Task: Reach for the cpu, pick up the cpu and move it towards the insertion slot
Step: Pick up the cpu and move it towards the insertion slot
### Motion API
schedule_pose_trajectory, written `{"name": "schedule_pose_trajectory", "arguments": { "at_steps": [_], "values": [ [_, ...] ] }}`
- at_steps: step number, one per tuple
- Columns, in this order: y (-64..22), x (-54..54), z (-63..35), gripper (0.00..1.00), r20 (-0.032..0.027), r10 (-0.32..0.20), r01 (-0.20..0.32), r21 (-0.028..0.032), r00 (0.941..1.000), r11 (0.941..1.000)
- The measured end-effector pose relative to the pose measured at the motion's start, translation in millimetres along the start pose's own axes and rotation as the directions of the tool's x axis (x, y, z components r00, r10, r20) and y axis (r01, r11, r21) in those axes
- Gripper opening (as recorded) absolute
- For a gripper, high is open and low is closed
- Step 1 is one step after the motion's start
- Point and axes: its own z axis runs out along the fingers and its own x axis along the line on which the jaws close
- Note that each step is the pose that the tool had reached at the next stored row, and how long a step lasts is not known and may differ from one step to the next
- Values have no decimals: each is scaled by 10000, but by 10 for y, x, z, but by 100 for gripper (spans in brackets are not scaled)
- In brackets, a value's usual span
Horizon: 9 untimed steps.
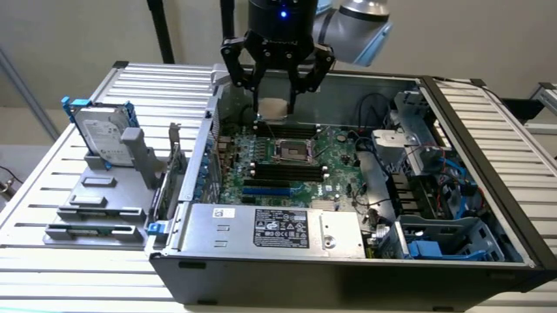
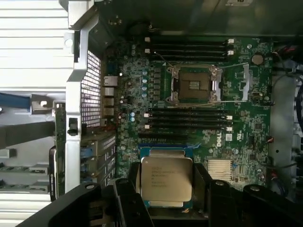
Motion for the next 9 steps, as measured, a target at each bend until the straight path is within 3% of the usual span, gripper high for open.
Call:
{"name": "schedule_pose_trajectory", "arguments": {
  "at_steps": [9],
  "values": [
    [254,-261,52,55,1,0,0,1,10000,10000]
  ]
}}
